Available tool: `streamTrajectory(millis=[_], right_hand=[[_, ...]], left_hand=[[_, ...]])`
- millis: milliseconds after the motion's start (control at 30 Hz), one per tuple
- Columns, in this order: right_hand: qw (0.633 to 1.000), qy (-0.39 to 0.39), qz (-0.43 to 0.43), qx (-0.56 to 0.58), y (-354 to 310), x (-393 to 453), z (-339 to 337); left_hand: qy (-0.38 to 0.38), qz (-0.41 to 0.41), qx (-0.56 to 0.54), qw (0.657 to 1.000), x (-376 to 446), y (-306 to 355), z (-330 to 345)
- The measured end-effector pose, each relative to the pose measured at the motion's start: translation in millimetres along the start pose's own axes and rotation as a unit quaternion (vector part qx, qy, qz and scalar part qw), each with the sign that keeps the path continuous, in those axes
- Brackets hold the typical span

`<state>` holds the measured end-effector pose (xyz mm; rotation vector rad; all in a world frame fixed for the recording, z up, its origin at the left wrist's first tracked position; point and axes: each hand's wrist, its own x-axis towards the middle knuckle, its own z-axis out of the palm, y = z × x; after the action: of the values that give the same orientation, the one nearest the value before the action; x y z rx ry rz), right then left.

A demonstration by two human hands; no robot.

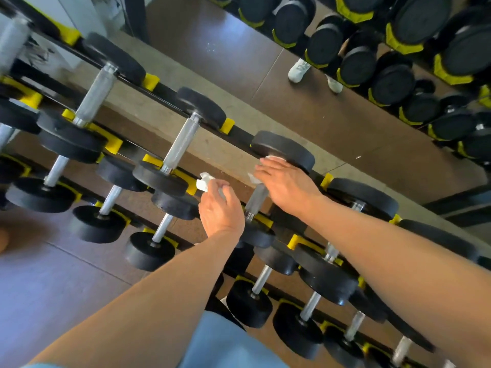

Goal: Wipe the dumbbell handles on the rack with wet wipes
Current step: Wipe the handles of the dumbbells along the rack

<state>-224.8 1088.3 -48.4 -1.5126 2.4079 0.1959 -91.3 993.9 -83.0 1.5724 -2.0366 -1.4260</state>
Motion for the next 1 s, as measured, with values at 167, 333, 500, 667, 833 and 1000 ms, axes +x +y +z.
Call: streamTrajectory(millis=[167,333,500,667,833,1000], right_hand=[[0.935,0.151,0.191,0.256,-32.0,-35.6,24.6],[0.732,0.167,0.465,0.469,-77.2,-50.3,12.9],[0.924,0.251,0.213,0.195,-57.0,-19.6,2.8],[0.987,0.029,0.077,0.136,-47.4,-21.4,24.5],[0.896,0.035,0.182,0.404,-60.6,-30.0,-3.6],[0.971,0.213,0.056,0.089,-20.8,2.4,-8.4]], left_hand=[[-0.011,0.003,0.013,1.0,-2.0,1.2,-1.7],[-0.028,0.007,0.02,0.999,-1.4,2.3,-4.4],[-0.024,0.011,0.018,0.999,-1.2,1.6,-4.4],[-0.022,0.012,-0.007,1.0,1.8,-3.4,-2.2],[-0.029,0.008,-0.015,0.999,2.5,-6.3,-2.0],[-0.028,0.01,-0.028,0.999,1.3,-4.0,-3.6]])
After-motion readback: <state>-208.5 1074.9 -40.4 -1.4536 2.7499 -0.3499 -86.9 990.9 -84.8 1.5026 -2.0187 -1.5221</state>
